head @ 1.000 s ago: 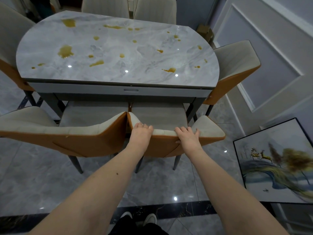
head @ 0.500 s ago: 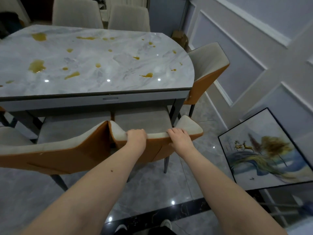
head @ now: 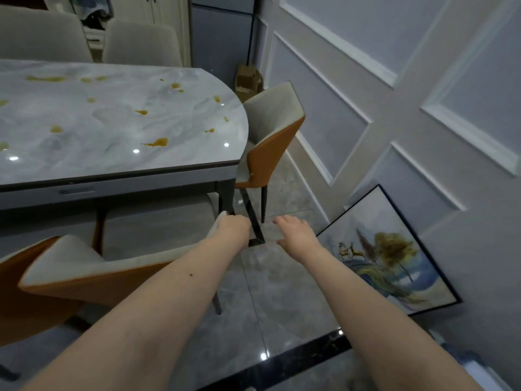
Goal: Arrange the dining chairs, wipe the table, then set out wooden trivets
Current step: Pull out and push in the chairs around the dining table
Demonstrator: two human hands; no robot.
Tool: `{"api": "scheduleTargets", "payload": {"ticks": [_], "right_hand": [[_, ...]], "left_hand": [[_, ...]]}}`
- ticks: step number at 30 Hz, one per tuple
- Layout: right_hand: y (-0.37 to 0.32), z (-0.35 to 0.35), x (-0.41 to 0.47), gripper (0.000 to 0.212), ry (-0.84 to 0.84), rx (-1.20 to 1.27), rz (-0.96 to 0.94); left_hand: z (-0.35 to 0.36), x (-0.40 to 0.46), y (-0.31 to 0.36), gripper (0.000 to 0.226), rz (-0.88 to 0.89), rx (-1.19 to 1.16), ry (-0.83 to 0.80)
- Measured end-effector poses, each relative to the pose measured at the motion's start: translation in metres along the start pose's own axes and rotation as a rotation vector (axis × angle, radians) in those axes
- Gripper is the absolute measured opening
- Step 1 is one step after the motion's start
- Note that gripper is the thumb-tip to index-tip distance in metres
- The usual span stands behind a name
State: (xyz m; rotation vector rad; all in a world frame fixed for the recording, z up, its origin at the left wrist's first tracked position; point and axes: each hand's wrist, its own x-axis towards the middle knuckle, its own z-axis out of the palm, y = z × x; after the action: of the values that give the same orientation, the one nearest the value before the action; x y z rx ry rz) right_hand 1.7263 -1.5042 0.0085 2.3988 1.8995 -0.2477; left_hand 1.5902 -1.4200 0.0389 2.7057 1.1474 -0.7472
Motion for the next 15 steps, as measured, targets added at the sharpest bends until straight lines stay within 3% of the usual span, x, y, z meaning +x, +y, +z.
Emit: {"api": "scheduleTargets", "payload": {"ticks": [3,15], "right_hand": [[0.055,-0.012,0.011,0.051,-0.022,-0.010,0.025],[0.190,-0.041,0.135,0.048,-0.003,0.001,0.033]], "left_hand": [[-0.027,0.030,0.032,0.030,0.029,-0.121,0.039],[-0.111,0.208,0.074,0.015,0.010,-0.128,0.120]]}}
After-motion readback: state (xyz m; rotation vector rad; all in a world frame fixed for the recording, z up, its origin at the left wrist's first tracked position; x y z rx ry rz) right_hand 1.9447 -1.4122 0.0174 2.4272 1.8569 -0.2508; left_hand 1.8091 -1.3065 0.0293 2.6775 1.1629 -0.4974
